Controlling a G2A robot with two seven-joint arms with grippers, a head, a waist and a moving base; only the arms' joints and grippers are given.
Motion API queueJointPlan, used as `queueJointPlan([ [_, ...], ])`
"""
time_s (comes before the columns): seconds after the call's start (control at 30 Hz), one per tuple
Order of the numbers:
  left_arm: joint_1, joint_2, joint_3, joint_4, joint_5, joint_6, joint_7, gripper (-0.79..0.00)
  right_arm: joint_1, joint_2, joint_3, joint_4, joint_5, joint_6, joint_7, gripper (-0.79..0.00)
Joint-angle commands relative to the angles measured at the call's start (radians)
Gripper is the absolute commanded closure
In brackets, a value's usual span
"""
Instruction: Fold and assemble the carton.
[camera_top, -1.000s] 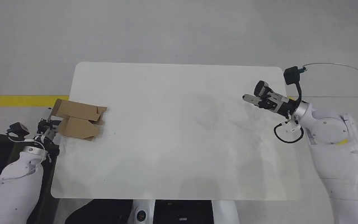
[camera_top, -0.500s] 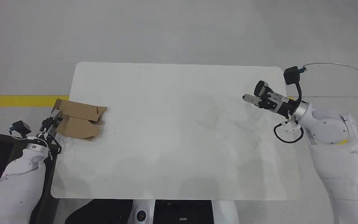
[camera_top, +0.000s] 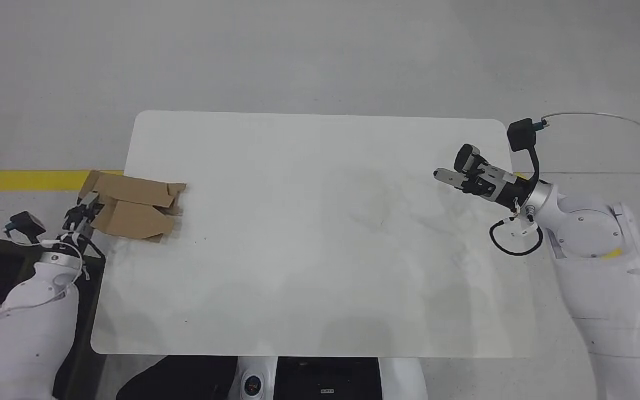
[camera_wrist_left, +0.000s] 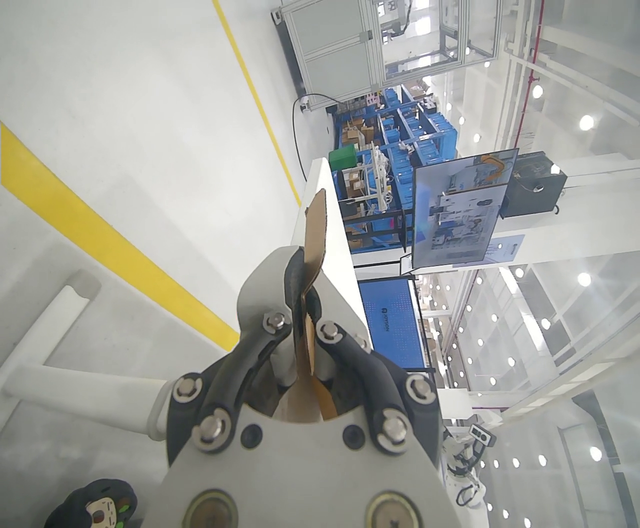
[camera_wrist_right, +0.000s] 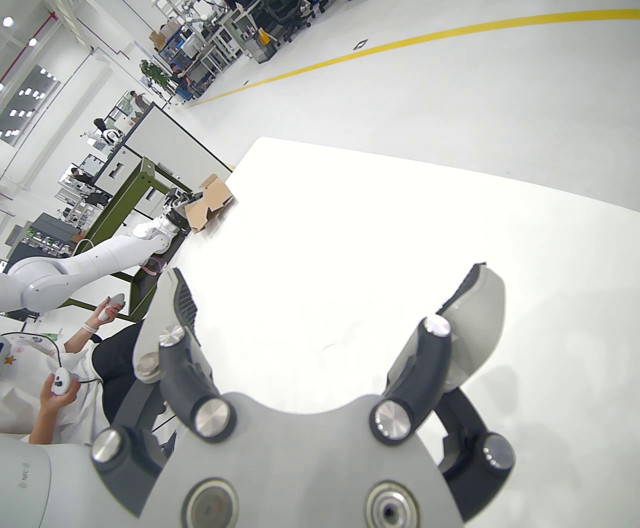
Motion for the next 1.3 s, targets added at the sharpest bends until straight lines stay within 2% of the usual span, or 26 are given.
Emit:
queueJointPlan([
  [0.0, -0.003, 0.001, -0.007, -0.011, 0.008, -0.009, 0.009, 0.000, 0.000, 0.000, 0.000, 0.000, 0.000, 0.000, 0.000, -0.785],
  [0.23, -0.044, 0.002, -0.021, -0.070, 0.046, -0.023, 0.048, 0.000, 0.000, 0.000, 0.000, 0.000, 0.000, 0.000, 0.000, -0.785],
  [0.47, -0.120, -0.015, 0.009, -0.129, 0.037, -0.017, 0.041, 0.000, 0.000, 0.000, 0.000, 0.000, 0.000, 0.000, 0.000, -0.785],
  [0.63, -0.203, -0.029, 0.054, -0.174, 0.046, -0.012, -0.006, 0.000, 0.000, 0.000, 0.000, 0.000, 0.000, 0.000, 0.000, -0.785],
  [0.8, -0.328, -0.048, 0.118, -0.148, 0.080, -0.011, -0.061, 0.000, 0.000, 0.000, 0.000, 0.000, 0.000, 0.000, 0.000, -0.785],
  [1.07, -0.515, -0.108, 0.270, -0.051, 0.080, -0.015, -0.156, 0.000, 0.000, 0.000, 0.000, 0.000, 0.000, 0.000, 0.000, -0.785],
  [1.27, -0.604, -0.178, 0.408, 0.016, 0.060, -0.017, -0.222, 0.000, 0.000, 0.000, 0.000, 0.000, 0.000, 0.000, 0.000, -0.785],
])
